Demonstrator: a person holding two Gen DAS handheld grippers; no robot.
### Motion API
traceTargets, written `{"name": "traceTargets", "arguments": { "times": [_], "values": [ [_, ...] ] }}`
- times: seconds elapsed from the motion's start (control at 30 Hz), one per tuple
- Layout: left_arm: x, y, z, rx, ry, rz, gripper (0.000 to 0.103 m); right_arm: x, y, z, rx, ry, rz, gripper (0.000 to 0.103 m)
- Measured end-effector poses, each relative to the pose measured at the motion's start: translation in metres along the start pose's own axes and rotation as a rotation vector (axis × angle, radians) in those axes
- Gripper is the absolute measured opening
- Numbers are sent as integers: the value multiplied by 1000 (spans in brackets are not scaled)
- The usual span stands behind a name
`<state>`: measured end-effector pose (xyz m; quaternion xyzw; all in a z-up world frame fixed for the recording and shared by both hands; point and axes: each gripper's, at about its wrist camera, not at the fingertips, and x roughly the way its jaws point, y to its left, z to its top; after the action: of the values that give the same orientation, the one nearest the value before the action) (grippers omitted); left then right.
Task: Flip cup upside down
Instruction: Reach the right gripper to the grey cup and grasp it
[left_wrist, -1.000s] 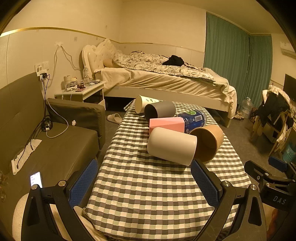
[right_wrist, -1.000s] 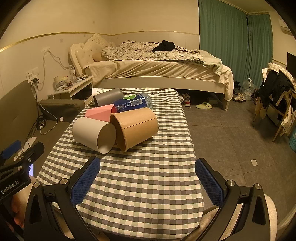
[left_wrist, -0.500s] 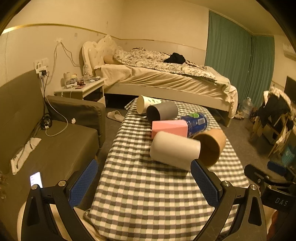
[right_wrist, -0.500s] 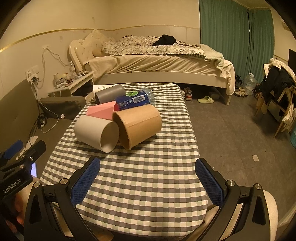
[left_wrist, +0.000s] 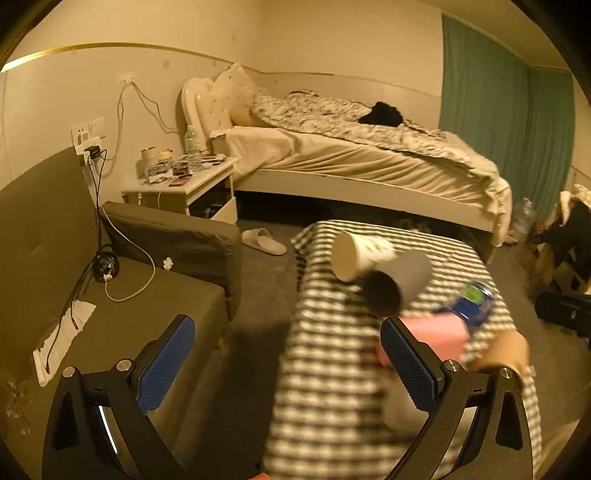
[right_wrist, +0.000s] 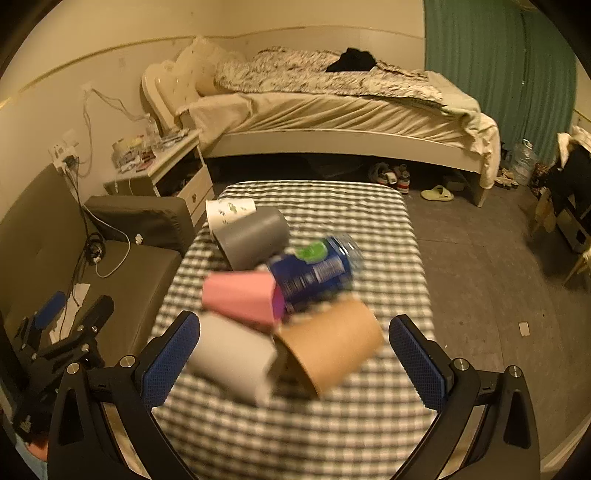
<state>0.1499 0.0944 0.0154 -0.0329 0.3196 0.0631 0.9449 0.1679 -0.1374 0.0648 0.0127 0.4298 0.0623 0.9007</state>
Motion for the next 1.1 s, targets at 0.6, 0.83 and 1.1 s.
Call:
{"name": "traceTargets", "arguments": {
  "times": [0.6,0.83,1.1],
  "values": [
    [114,27,21,-22,83,60,103,196,24,91,234,370,20,103],
    [118,30,23,-22,87,44,103,227,31,85,294,445,29,101],
    [115,41,22,-45,84,41,103,236,43,84,246,456,-4,92]
  ]
}}
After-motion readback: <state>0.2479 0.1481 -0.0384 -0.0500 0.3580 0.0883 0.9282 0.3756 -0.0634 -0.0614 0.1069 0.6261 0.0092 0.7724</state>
